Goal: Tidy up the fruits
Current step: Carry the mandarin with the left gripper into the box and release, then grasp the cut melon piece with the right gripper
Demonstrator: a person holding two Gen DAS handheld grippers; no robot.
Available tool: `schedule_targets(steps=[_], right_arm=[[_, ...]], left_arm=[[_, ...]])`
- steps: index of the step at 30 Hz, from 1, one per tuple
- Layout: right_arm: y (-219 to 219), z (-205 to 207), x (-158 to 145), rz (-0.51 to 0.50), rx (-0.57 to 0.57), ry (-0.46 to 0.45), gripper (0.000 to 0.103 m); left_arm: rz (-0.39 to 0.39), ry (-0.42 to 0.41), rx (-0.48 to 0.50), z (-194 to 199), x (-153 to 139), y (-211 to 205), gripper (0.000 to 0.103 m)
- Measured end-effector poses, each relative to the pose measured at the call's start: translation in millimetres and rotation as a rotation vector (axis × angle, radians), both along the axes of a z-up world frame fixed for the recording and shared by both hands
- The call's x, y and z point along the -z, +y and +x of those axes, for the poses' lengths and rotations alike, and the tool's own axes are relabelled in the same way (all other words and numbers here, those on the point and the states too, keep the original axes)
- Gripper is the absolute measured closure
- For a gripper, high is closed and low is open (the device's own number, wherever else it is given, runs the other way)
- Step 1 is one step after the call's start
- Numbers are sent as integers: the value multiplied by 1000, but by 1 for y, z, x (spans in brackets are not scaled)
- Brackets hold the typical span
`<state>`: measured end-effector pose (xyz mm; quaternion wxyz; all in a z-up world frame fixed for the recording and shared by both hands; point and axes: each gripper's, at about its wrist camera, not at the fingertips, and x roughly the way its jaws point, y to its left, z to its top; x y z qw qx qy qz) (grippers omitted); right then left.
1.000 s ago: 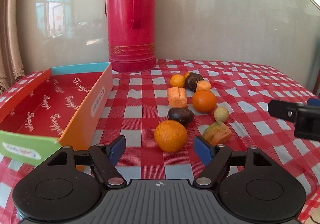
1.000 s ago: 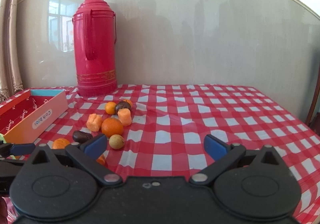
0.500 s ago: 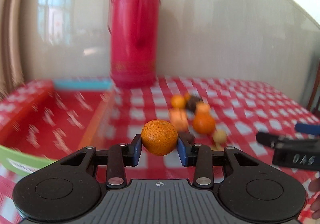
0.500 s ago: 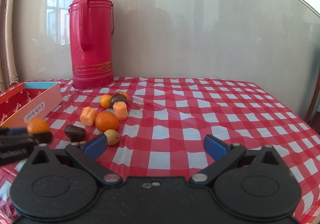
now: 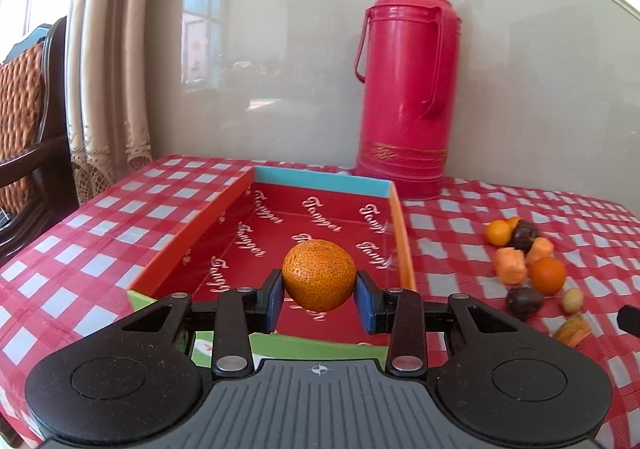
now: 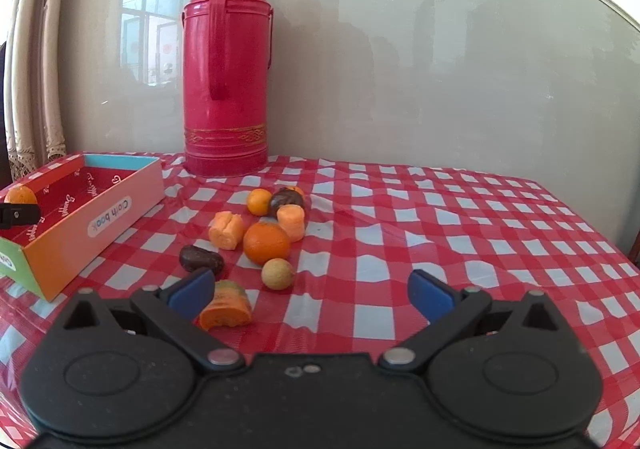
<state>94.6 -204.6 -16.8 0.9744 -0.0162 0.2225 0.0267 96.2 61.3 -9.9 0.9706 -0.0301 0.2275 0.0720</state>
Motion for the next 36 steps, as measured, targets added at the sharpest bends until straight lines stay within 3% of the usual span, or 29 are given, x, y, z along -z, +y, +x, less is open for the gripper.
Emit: schedule_targets(steps=[8, 9, 10, 12, 17, 21, 26, 28, 31, 33, 35, 36], right_arm=[[5, -2, 0, 0, -19, -7, 6], [5, -2, -1, 6, -18, -9, 6], [4, -2, -2, 19, -19, -13, 6], [0, -3, -3, 58, -21, -19, 6], [-2, -4, -2, 95, -47, 3, 6], [4, -3, 1, 85, -82, 23, 6], [17, 2, 7, 21, -89, 44, 8], [22, 4, 8, 18, -97, 57, 9], [35, 8, 11, -35, -104, 67, 13], [45, 10, 14, -85, -98, 64, 16], [52, 13, 16, -110, -93, 72, 29], [54, 15, 18, -113, -91, 79, 30]], left_arm=[[-8, 24, -9, 4, 5, 4, 65], [-6, 21, -10, 3, 5, 3, 57], [-6, 13, -9, 2, 5, 3, 31], [21, -36, -38, -6, 1, -2, 1], [52, -95, -52, -21, -8, -7, 0], [51, -48, -77, -28, -5, -2, 0], [47, -48, -149, -46, -3, 12, 0], [25, -11, -122, -50, 0, 17, 0], [-49, -10, -69, -53, 2, 26, 0], [-21, -20, -68, -53, 3, 26, 0], [21, -16, -85, -52, 5, 26, 0], [25, -6, -92, -51, 6, 27, 0]])
